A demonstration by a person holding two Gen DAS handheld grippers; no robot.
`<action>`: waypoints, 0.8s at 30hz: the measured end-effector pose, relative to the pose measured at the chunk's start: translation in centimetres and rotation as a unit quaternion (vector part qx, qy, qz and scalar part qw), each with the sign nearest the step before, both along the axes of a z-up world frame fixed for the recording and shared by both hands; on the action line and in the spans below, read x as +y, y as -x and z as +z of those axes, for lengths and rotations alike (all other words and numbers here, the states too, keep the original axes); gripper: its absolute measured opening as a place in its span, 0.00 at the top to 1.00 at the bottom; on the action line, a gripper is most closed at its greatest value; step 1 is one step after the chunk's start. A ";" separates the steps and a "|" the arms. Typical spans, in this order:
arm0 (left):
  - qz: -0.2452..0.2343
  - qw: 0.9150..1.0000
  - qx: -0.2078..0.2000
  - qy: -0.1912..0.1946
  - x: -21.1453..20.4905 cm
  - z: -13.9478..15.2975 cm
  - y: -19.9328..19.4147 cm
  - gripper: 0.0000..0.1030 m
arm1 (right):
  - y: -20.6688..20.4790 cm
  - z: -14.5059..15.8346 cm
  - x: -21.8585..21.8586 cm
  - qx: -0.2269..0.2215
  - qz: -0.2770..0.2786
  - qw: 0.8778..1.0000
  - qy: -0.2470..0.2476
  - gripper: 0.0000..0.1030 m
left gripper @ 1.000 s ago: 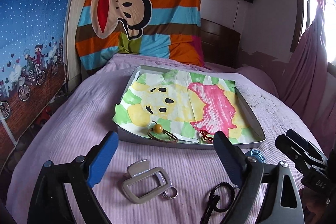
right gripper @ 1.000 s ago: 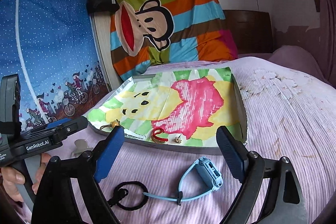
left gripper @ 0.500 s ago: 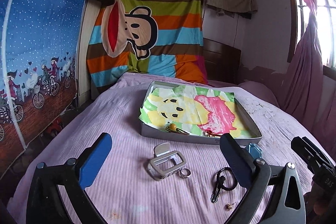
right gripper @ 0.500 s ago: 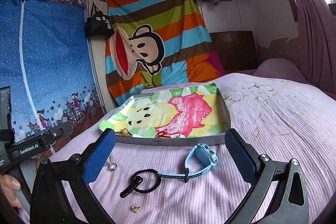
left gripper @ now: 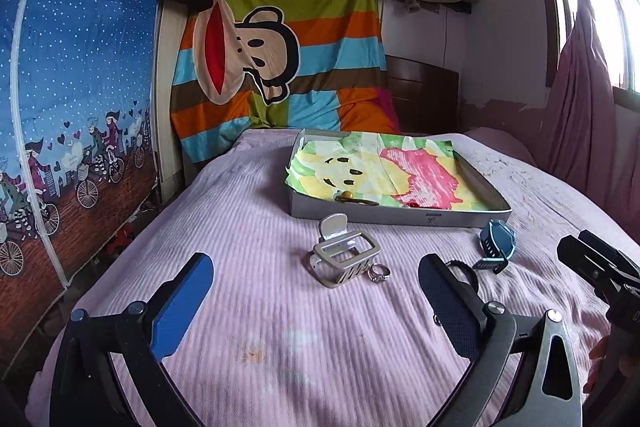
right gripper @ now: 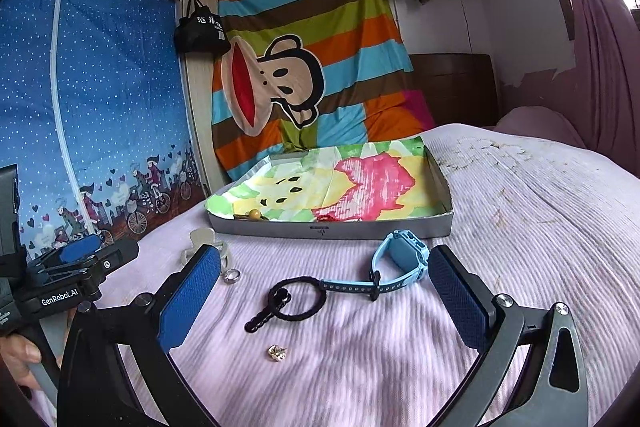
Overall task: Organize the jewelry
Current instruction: 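Pull both tools back from the tray over the bed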
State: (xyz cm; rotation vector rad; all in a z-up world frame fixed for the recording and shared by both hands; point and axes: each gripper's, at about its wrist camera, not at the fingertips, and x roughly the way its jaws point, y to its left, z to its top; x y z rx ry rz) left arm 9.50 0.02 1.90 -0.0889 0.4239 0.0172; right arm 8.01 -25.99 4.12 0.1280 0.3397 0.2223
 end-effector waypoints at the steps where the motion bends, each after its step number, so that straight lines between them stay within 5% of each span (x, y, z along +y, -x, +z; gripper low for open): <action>1: -0.005 1.000 0.010 -0.004 0.0 -0.2 -0.2 0.00 | -0.1 -0.3 -0.1 0.007 0.004 1.000 0.001 0.01; 17: -0.025 0.992 0.123 0.015 1.2 -3.5 -2.6 0.00 | -3.0 -5.3 1.6 0.135 0.056 0.988 0.038 0.04; 24: -0.042 0.988 0.149 0.000 0.8 -3.9 -4.0 0.04 | -3.8 -6.9 3.3 0.170 0.101 0.979 0.052 0.36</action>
